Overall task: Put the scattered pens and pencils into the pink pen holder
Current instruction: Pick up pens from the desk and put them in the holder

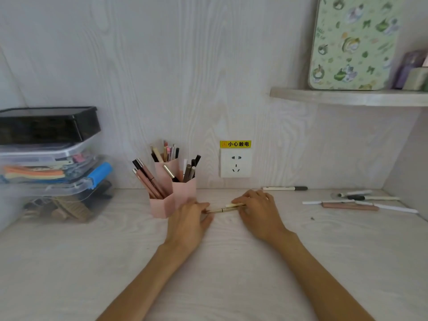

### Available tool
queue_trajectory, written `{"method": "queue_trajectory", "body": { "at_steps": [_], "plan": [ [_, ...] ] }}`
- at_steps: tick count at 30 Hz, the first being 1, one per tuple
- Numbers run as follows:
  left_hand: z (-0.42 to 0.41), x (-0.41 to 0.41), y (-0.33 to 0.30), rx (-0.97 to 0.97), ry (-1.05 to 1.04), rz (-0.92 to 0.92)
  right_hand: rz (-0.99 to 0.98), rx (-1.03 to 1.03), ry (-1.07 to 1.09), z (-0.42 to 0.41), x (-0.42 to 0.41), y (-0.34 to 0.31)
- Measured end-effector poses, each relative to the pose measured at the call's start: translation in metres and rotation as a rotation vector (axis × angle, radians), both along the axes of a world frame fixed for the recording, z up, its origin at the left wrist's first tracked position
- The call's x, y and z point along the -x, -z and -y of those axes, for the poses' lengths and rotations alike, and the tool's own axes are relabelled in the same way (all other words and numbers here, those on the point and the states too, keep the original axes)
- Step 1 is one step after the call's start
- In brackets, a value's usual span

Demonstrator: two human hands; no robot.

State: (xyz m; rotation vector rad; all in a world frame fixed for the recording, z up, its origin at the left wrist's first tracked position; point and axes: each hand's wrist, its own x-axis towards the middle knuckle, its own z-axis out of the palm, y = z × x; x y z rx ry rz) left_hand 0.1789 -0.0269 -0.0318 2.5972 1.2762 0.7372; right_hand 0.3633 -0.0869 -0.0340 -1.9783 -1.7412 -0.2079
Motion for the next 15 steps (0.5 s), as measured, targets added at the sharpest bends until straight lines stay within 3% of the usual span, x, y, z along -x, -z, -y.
{"method": "queue_trajectory", "body": {
  "at_steps": [7, 12, 15],
  "plan": [
    [0.011, 0.031, -0.02, 0.015, -0.01, 0.054, -0.075, 0.016, -0.104, 0.004, 0.013, 0.003],
    [0.014, 0.058, -0.051, 0.105, 0.061, 0.508, -0.123, 0.056, -0.14, 0.003, 0.017, 0.005],
    [0.012, 0.069, -0.083, -0.006, 0.067, 0.756, -0.134, 0.064, -0.152, 0.005, 0.018, 0.006]
  ]
}}
